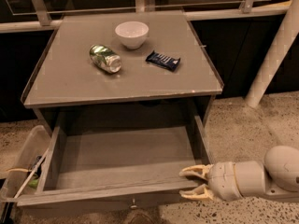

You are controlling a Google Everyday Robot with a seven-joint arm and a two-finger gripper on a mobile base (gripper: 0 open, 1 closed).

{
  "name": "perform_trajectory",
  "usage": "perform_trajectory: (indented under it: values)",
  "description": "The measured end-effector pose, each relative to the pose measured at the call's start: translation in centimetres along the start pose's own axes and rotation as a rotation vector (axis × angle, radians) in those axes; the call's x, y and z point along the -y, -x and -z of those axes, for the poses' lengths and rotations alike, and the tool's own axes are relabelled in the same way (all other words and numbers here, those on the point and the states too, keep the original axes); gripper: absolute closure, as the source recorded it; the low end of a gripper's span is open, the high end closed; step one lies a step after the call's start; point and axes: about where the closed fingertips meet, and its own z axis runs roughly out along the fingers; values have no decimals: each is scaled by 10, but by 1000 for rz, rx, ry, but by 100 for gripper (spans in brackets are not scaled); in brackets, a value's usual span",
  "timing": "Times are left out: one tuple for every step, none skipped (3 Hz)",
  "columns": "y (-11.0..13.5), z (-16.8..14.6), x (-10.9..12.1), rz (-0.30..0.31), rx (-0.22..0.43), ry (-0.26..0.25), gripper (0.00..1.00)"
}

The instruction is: Open top drawer

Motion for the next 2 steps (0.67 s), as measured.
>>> perform_trajectory:
  values:
    - [0, 0, 0, 0, 0, 0, 59]
    - [0, 0, 0, 0, 0, 0, 36]
